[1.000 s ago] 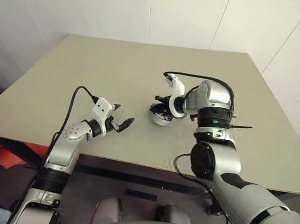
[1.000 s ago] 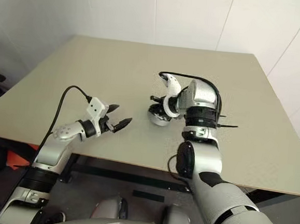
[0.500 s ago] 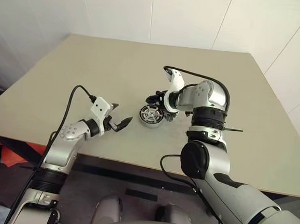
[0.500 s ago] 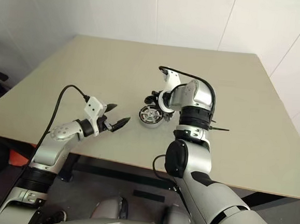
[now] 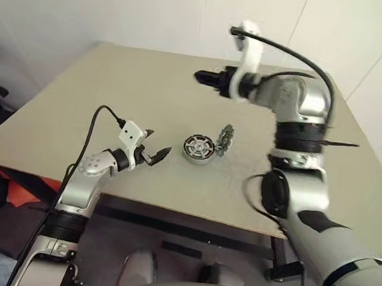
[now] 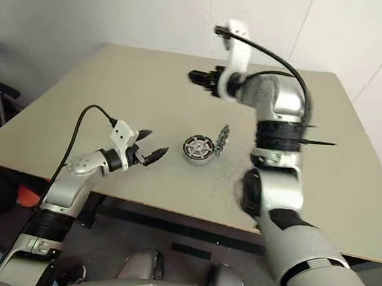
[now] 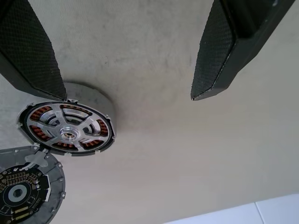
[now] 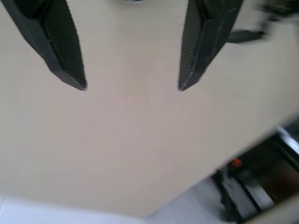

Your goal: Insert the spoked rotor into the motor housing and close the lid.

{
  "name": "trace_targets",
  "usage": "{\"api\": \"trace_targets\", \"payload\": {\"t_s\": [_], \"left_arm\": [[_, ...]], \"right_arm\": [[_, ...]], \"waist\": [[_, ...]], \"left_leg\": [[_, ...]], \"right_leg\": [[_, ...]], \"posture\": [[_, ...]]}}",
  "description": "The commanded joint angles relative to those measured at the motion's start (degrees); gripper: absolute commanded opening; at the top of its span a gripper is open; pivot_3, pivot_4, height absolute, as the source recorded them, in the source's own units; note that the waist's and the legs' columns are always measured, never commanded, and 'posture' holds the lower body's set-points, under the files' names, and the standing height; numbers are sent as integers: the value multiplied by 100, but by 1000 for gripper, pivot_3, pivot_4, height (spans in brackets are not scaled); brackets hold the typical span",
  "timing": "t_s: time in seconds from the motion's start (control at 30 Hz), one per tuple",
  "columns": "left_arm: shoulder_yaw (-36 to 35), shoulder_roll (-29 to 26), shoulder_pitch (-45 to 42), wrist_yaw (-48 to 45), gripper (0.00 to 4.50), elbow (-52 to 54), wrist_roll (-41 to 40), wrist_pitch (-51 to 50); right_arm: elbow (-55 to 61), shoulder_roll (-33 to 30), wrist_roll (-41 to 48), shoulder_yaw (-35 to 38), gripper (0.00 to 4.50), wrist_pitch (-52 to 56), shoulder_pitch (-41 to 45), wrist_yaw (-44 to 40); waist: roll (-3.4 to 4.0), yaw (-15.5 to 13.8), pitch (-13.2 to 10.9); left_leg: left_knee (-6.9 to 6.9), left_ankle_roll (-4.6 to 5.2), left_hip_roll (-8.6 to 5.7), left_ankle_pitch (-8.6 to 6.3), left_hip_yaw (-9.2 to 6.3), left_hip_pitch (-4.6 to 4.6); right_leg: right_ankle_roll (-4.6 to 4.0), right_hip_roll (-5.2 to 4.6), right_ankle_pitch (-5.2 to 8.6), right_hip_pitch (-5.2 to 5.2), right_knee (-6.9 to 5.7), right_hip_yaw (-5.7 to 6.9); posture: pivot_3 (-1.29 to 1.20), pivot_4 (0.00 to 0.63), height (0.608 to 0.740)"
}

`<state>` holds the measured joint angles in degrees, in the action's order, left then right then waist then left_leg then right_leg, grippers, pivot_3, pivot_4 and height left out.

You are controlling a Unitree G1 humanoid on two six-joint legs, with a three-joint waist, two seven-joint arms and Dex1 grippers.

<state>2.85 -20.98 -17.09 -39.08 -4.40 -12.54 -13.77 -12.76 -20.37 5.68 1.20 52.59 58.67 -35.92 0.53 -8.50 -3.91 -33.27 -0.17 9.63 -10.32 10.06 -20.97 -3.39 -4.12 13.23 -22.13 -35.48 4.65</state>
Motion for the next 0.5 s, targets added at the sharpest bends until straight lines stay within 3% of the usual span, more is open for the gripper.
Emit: {"api": "trace_targets", "payload": {"t_s": [0.03, 0.13, 0.23, 0.5], "left_arm": [[-31, -54, -272, -190, 4500, -85, -73, 81], [-53, -52, -460, -366, 4500, -226, -164, 48], [-69, -75, -613, -514, 4500, -365, -180, 51], [-25, -82, -780, -662, 4500, -626, -96, 129]], "right_arm": [[51, -957, -855, -1176, 3493, -1968, -800, -726], [-83, -1630, -1159, -1300, 3493, -2582, -1469, -746], [-26, -2023, -1303, -1218, 2896, -2829, -2046, -626], [1306, -1948, -596, -937, 189, -1968, -2894, -1128]], "waist": [[-2, -16, 1], [-2, 8, 0], [-2, 17, 0], [-1, 151, 0]], "left_leg": [[-5, 8, -5, -5, 3, -1], [-10, 19, -25, -10, 1, -18], [-14, 23, -24, -10, 2, -32], [-25, 84, -8, -30, 6, -16]], "right_leg": [[10, -5, -6, 5, 8, -3], [1, -12, -46, -10, 7, -17], [-27, -10, -35, -27, -3, -17], [-39, -4, -26, -19, -6, -12]], "posture": [[0, 0, 740], [0, 0, 740], [0, 0, 740], [0, 0, 740]]}}
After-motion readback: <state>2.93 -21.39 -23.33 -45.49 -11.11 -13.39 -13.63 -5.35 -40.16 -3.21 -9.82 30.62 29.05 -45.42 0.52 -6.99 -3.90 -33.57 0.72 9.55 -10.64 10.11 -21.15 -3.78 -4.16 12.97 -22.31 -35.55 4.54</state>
